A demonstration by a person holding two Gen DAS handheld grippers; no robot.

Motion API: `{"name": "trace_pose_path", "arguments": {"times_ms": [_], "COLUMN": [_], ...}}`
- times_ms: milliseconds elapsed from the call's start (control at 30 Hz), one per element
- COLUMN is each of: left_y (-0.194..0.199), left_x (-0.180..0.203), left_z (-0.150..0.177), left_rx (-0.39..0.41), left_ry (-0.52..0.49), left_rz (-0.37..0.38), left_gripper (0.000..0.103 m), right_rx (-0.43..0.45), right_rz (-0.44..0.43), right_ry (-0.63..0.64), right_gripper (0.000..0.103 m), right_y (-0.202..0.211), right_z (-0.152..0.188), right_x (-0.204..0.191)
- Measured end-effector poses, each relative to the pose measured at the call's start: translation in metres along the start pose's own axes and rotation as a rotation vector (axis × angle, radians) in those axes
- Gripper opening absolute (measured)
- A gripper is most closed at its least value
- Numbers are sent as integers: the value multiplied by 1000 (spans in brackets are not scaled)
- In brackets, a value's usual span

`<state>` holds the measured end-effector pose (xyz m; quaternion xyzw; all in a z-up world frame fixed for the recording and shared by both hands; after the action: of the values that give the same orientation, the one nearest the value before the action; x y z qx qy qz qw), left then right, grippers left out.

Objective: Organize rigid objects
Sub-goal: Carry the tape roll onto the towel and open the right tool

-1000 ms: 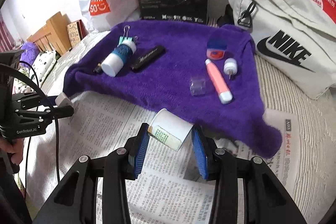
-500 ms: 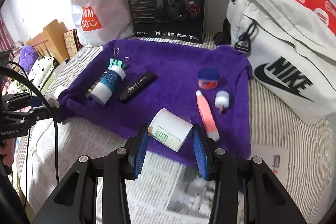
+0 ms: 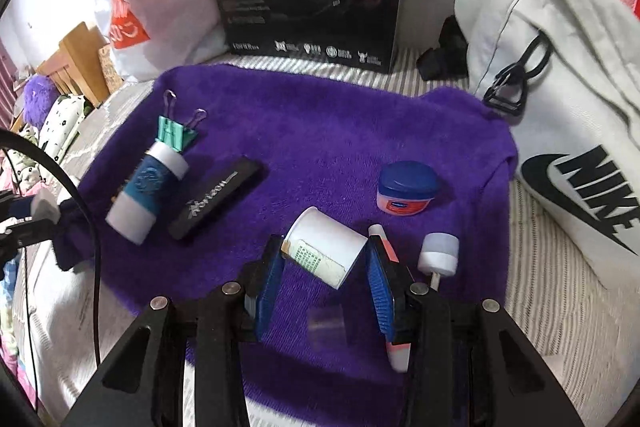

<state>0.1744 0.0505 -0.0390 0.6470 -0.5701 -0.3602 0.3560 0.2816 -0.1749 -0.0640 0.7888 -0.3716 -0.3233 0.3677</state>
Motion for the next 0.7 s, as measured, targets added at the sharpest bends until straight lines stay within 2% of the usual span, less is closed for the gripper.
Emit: {"name": "trace_pose_path", "arguments": {"times_ms": [467, 600, 700], "left_y": [-7, -6, -3], "left_x": [3, 7, 9], "left_z": [-3, -3, -2], "left_rx": [-12, -15, -12], "left_ry": [-8, -21, -26], "left_rz": [21, 23, 28], "left_gripper": [42, 42, 42], "right_rx": [-32, -40, -43], "right_rz": [6, 5, 4], "right_ry": [10, 25, 22], "right_gripper": [41, 48, 49], "right_y": [-20, -19, -16], "right_z": [-1, 1, 4], "right_x": [4, 2, 0]}}
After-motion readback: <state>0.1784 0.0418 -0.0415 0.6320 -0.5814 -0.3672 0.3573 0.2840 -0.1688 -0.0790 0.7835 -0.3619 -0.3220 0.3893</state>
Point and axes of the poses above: each gripper's, at about its wrist camera, not at the fingertips, and y roughly against the way its jaws point, x to its right, z to its underside, the point moved 5 cm from there along -y, roughly the way its jaws point, and after that the axes turned 15 degrees about -z, right-handed, at the moved point
